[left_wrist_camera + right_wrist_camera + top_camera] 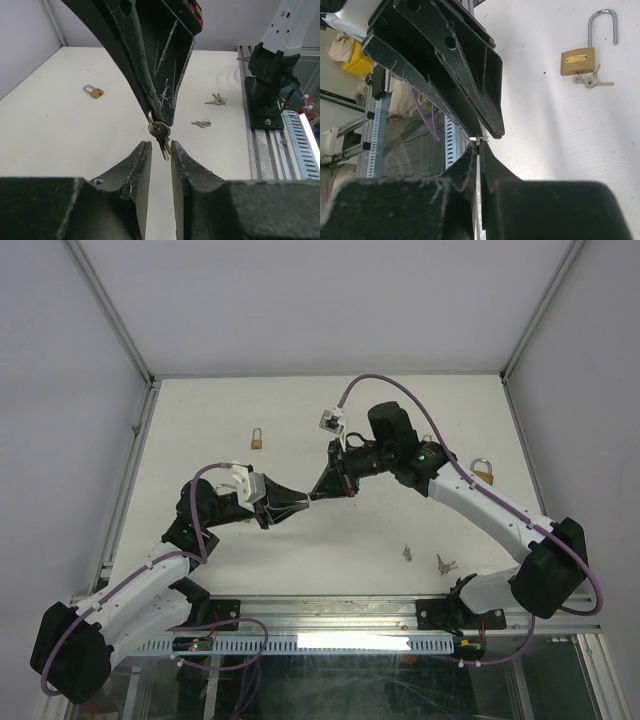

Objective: Unlock with the key

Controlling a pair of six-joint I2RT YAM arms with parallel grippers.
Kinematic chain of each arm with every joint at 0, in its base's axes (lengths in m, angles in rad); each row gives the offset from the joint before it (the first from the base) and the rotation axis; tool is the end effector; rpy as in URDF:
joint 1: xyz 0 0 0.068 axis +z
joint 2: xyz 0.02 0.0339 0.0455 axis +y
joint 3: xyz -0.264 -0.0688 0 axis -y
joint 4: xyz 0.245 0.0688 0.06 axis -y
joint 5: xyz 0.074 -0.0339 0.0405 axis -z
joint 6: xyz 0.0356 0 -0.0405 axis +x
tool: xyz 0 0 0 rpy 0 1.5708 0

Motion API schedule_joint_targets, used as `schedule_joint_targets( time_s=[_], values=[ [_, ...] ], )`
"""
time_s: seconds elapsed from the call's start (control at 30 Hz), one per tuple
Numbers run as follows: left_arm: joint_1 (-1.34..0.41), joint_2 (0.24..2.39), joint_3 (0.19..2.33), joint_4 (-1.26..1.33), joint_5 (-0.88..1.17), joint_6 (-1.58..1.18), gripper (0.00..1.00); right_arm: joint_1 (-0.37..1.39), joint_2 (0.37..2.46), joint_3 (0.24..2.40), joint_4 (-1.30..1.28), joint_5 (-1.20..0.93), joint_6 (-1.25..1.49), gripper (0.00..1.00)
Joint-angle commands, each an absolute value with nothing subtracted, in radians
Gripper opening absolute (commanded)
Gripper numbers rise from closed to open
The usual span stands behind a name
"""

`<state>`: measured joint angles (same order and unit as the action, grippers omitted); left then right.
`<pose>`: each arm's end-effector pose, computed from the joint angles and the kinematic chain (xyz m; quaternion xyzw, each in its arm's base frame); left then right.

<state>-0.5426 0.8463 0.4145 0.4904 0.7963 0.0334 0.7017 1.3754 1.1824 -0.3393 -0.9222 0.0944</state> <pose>0.1508 -0.1206 0.2689 0.4501 0.5263 -0.4263 0.5820 0.2131 0.2173 0.3359 -0.4432 0.6759 0.5283 0.2599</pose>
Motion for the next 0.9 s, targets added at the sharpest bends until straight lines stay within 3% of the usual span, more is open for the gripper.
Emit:
schedule_joint_targets(
  time_s=[0.0,0.43,0.87],
  values=[
    [-0.557,0.855,0.446,0.551,0.747,0.03,0.22,0.699,1.331,1.18,-0.274,-0.958,0.115,0.0],
    [-0.557,0.842,0.451,0.528,0.709,0.066,0.12,0.699,1.32,1.174,-0.27,-0.962,0.117,0.0],
    [-0.564,0.847,0.438,0.583,0.65,0.059,0.19,0.699,1.322,1.171,-0.253,-0.974,0.133,0.0]
  ],
)
